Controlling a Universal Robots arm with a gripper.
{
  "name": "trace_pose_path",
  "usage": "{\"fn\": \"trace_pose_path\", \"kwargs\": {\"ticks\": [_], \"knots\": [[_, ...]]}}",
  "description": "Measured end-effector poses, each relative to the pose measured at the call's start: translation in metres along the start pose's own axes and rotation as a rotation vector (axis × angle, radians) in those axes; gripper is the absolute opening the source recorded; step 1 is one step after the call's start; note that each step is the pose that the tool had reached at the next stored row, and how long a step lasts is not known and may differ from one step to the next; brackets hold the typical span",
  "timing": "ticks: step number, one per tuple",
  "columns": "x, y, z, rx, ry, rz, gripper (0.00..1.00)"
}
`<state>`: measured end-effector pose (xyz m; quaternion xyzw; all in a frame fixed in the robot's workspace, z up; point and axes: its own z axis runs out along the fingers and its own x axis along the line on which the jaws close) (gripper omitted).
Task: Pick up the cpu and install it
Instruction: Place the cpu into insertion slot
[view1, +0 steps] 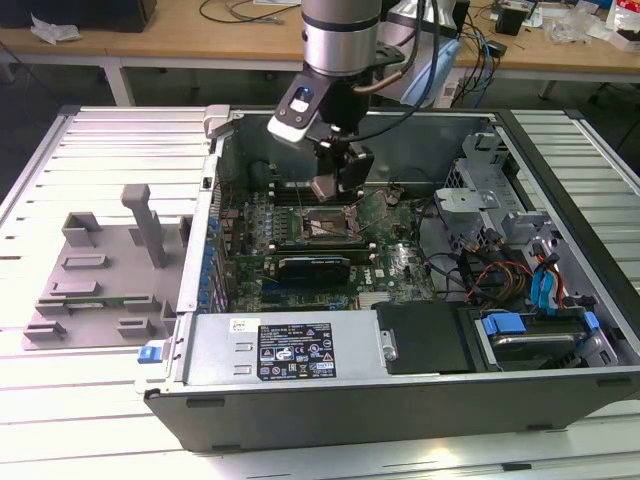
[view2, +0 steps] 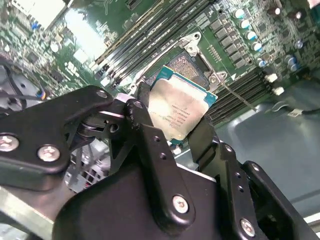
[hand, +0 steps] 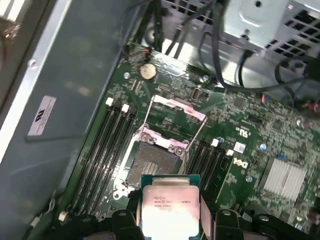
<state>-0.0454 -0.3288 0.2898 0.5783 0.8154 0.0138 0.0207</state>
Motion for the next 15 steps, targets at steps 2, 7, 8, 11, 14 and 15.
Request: {"fn": "trace_pose_path", "kwargs": {"ticks": [2, 7, 8, 11, 14, 15], "knots": [[0.0, 0.0, 0.0004, 0.0009, -0.0023, 0.048, 0.55], [0.0, -0.0001, 0.0018, 0.004, -0.0103, 0.221, 0.55], [0.0, -0.0001, 0.0023, 0.0045, -0.0117, 0.251, 0.55], [0.0, -0.0002, 0.0032, 0.0057, -0.0148, 0.314, 0.55], [0.0001, -0.0002, 0.0039, 0.0053, -0.0142, 0.31, 0.55], [0.0001, -0.0002, 0.0047, 0.005, -0.0138, 0.3, 0.55]]}}
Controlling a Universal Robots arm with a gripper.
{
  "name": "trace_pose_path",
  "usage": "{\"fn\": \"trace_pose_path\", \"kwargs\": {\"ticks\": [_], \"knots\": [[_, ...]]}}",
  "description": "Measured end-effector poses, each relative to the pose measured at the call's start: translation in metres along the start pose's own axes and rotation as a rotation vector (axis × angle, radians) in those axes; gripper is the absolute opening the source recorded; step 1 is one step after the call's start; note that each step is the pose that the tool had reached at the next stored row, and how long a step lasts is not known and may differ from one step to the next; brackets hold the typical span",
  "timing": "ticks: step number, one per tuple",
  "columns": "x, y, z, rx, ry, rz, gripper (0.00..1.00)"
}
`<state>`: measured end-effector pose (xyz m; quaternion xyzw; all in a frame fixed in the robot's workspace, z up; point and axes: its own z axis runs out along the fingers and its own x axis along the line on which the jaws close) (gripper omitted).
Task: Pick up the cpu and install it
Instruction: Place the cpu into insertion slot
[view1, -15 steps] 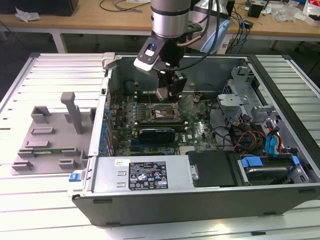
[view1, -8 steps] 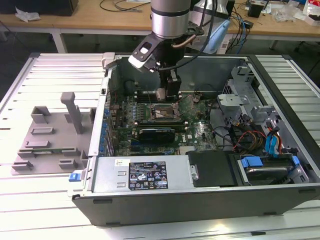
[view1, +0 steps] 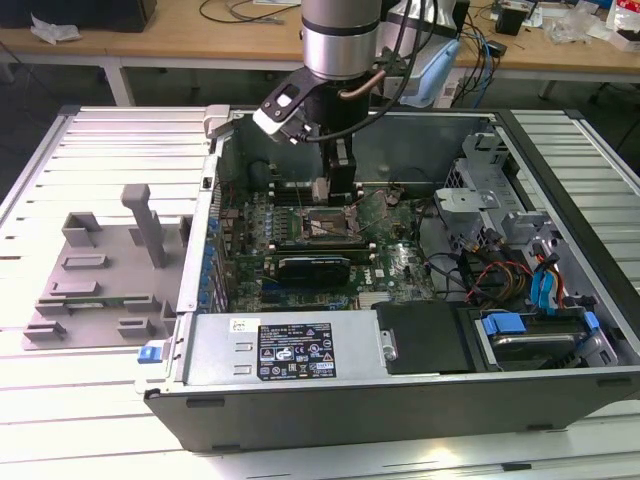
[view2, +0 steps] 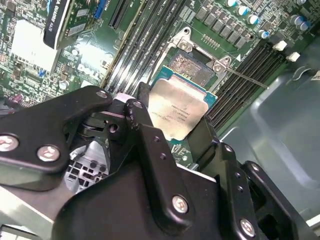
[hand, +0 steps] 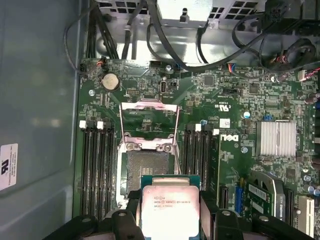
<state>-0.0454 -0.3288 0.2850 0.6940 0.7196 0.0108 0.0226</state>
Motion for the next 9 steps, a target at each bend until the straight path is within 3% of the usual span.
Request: {"fn": "trace_pose_path", "kwargs": {"ticks": [2, 6, 9], "knots": [[0.0001, -0.0002, 0.0032, -0.0008, 0.0016, -0.037, 0.55], [0.0002, -0.0006, 0.0133, -0.0008, 0.0019, -0.041, 0.55], [0.0003, -0.0008, 0.0164, -0.0008, 0.0018, -0.041, 0.55]]}}
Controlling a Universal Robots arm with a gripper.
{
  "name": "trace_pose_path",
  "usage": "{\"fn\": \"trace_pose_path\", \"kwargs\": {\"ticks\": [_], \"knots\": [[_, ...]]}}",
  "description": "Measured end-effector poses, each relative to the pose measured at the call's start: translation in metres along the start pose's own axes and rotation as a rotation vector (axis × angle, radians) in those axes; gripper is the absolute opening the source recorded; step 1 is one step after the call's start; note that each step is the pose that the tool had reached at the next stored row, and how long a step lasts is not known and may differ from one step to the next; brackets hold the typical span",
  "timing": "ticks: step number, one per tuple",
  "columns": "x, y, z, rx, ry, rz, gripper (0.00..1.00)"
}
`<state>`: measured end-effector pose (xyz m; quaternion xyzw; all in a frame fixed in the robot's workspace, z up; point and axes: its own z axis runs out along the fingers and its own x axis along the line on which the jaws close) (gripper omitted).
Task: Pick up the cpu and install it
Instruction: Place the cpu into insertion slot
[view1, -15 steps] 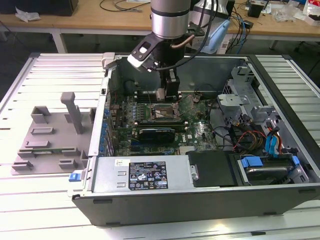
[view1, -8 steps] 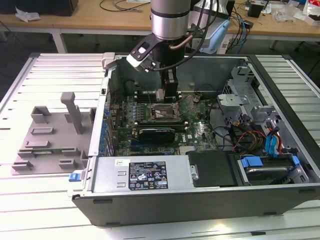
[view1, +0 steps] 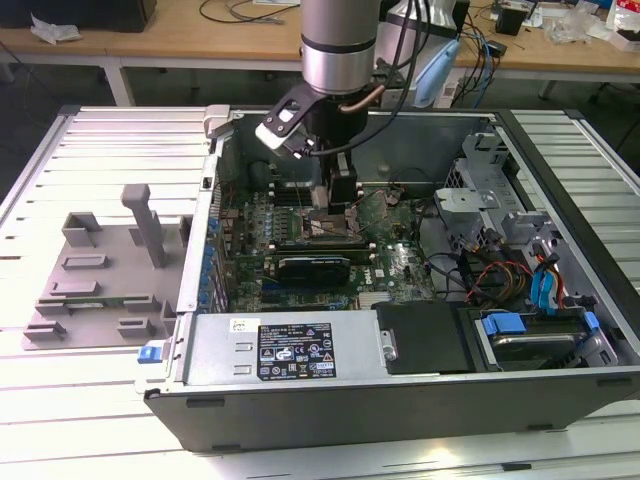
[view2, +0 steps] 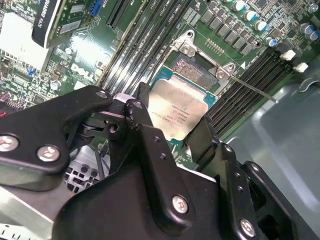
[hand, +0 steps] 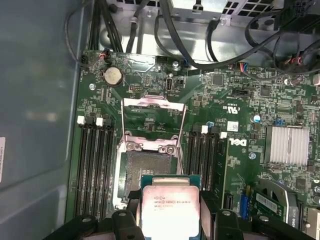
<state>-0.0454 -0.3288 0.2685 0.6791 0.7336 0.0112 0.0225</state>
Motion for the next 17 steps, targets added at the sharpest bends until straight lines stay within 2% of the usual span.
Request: {"fn": "trace_pose_path", "kwargs": {"ticks": [8, 15, 17], "knots": [[0.0022, -0.0001, 0.006, 0.0, 0.0, 0.0, 0.55], [0.0055, -0.0003, 0.0158, 0.0, 0.0, 0.0, 0.55], [0.0067, -0.0005, 0.0217, 0.0, 0.0, 0.0, 0.55]]}}
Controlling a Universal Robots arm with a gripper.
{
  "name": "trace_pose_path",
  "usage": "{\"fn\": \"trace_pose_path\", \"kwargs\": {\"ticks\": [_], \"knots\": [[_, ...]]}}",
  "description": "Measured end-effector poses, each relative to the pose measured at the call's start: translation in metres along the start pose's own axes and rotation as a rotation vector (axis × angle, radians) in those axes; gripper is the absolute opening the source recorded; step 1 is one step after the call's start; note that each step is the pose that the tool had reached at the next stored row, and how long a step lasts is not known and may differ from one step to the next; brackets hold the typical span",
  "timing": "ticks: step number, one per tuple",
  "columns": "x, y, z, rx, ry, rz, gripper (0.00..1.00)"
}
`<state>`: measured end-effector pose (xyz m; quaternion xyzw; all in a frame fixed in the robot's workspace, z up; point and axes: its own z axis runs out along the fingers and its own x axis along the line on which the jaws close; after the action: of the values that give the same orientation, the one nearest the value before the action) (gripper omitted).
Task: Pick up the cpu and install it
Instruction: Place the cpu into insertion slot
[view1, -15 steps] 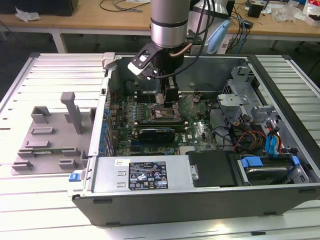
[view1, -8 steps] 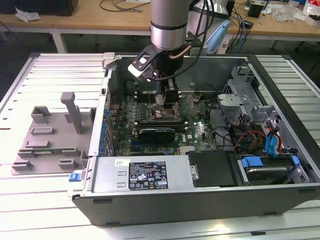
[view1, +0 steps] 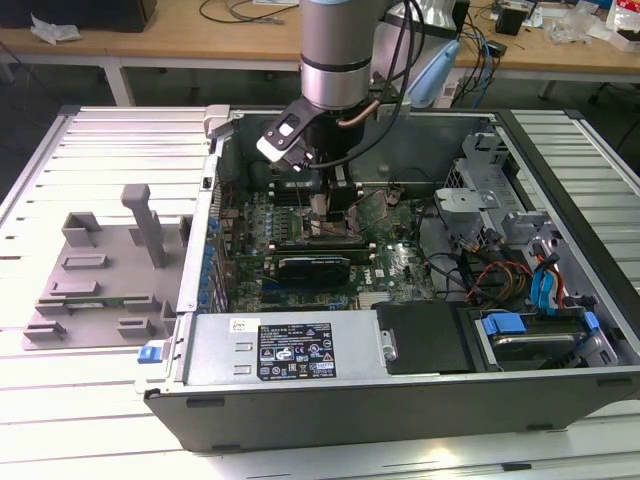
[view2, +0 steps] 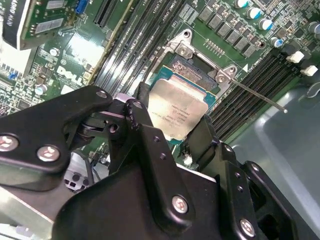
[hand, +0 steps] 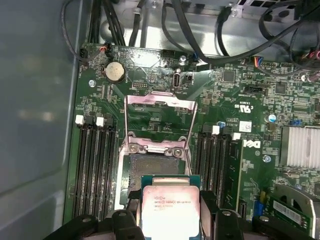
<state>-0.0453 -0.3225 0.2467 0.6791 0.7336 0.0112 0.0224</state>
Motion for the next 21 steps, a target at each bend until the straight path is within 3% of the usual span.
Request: {"fn": "trace_pose_path", "kwargs": {"ticks": [7, 14, 17, 21], "knots": [[0.0029, 0.0052, 0.0117, 0.0, -0.0001, 0.0, 0.55], [0.0071, 0.005, 0.0226, 0.0014, -0.0023, 0.023, 0.55], [0.0085, 0.0047, 0.0319, 0.0014, -0.0022, 0.023, 0.55], [0.0104, 0.0046, 0.0366, 0.0014, -0.0022, 0.025, 0.55]]}}
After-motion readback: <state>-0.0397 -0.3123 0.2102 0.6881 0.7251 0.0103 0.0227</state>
